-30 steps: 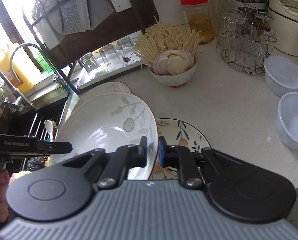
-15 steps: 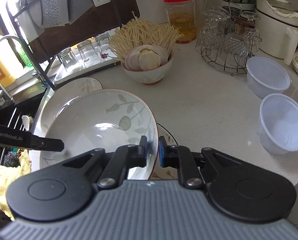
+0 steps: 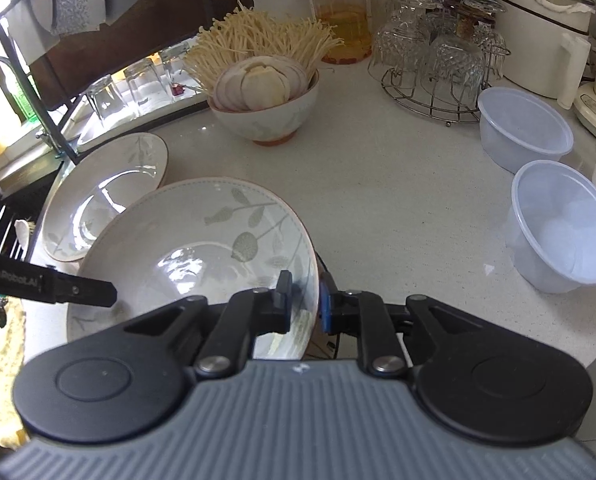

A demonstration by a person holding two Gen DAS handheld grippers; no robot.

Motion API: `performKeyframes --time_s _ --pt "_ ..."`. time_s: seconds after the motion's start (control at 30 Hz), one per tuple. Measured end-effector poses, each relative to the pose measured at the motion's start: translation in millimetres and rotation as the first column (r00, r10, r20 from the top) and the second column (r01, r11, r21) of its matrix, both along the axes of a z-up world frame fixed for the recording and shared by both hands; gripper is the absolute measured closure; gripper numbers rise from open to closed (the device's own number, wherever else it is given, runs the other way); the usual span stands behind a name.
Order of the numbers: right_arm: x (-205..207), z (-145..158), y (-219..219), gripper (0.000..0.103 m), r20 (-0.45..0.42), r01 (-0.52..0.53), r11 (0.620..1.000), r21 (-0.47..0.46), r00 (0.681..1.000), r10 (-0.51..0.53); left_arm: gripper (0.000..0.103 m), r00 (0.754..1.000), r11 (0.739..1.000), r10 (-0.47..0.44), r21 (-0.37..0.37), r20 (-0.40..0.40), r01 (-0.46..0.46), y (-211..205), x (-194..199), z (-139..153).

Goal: Organize plates and bowls
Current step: 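Lift the plate with both grippers and lower it onto the bird-painted plate, then open both grippers to release the plate on the stack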

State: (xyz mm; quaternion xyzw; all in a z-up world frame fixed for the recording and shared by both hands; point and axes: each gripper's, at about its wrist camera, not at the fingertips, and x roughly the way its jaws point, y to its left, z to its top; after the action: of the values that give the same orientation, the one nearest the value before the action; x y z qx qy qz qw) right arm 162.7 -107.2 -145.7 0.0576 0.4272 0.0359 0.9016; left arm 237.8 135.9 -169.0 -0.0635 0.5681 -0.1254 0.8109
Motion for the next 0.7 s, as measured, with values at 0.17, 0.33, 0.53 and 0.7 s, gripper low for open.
performKeyframes --time_s 0.17,0.33,0.53,0.7 --pt "0 -3 1 0.083 0.01 -0.006 1.0 -0.006 1.0 0.006 0.083 1.0 1.0 0.001 0.001 0.004 -0.001 0 1 0" --pt "0 -5 0 0.083 0.001 0.004 1.0 0.012 1.0 -0.004 0.077 1.0 1.0 0.021 -0.018 -0.007 -0.022 1 3 3" --pt "0 -4 -3 0.083 -0.02 0.025 0.999 0.043 1.0 -0.024 0.049 0.999 0.998 0.041 -0.047 0.027 -0.039 5 1 16" --pt "1 -1 -8 0.068 -0.039 0.033 0.994 0.103 0.999 -0.029 0.047 0.998 0.998 0.047 -0.041 0.041 -0.045 6 -2 25"
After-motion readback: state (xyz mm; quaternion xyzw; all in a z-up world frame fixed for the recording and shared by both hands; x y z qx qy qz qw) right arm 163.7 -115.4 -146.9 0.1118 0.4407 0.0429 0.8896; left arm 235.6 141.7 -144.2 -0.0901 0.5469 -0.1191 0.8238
